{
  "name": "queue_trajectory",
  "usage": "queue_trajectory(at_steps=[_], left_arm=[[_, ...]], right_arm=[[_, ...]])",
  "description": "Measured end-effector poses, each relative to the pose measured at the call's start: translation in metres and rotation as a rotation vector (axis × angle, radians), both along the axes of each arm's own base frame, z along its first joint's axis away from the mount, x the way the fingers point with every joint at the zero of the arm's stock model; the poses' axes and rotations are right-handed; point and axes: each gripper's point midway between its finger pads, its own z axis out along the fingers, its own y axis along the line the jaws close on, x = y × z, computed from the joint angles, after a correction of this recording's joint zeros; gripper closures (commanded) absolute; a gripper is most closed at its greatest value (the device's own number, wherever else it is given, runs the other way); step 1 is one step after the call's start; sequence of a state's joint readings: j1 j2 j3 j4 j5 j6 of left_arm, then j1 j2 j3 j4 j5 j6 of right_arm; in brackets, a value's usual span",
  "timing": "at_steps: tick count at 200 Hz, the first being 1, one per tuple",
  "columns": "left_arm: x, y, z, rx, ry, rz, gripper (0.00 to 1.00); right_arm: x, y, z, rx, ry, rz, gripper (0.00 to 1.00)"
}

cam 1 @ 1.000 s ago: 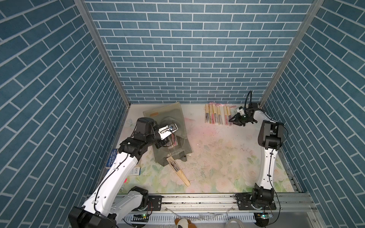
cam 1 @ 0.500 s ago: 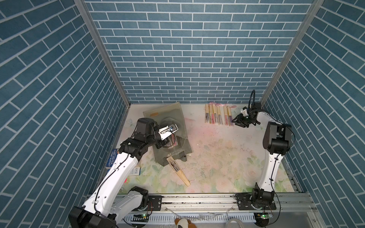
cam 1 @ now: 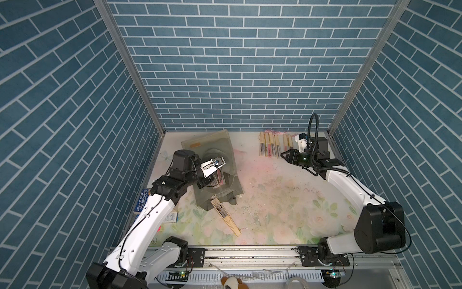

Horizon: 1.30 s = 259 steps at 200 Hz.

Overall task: Take out the folding fans from the tote bags
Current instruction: Move the folding fan to the center of the board.

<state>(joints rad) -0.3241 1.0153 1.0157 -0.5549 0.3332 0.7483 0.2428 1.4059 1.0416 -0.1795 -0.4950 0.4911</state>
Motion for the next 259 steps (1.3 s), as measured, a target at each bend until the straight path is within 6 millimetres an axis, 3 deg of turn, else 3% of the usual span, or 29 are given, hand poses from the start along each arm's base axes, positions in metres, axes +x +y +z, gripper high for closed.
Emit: queue_trajectory(at_steps=[24, 56, 92, 128, 161, 199, 230, 259], left_arm=[[0.001, 0.000, 0.000, -0.002, 0.002, 0.009, 1.00], [0.002, 0.002, 0.001, -0.008, 0.002, 0.028, 1.00], [0.003, 0.002, 0.001, -0.015, 0.007, 0.036, 1.00], [0.004, 0.001, -0.001, -0.017, 0.012, 0.037, 1.00], [0.004, 0.001, 0.000, -0.018, 0.011, 0.038, 1.00], [0.005, 0.001, -0.001, -0.017, 0.015, 0.038, 1.00], [0.005, 0.001, -0.001, -0.017, 0.015, 0.038, 1.00], [0.005, 0.001, -0.001, -0.018, 0.016, 0.039, 1.00]], right_arm=[[-0.022, 0.021, 0.000, 0.006, -0.038, 0.055, 0.58], [-0.104, 0.084, -0.031, 0.008, -0.040, 0.297, 0.55], [-0.158, 0.121, -0.061, -0.022, -0.061, 0.465, 0.54], [-0.185, 0.156, -0.068, -0.040, -0.132, 0.569, 0.52], [-0.223, 0.187, -0.091, -0.083, -0.144, 0.683, 0.50], [-0.257, 0.205, -0.117, -0.147, -0.147, 0.771, 0.47], [-0.262, 0.212, -0.139, -0.245, -0.136, 0.783, 0.47], [-0.259, 0.221, -0.135, -0.313, -0.184, 0.772, 0.45]])
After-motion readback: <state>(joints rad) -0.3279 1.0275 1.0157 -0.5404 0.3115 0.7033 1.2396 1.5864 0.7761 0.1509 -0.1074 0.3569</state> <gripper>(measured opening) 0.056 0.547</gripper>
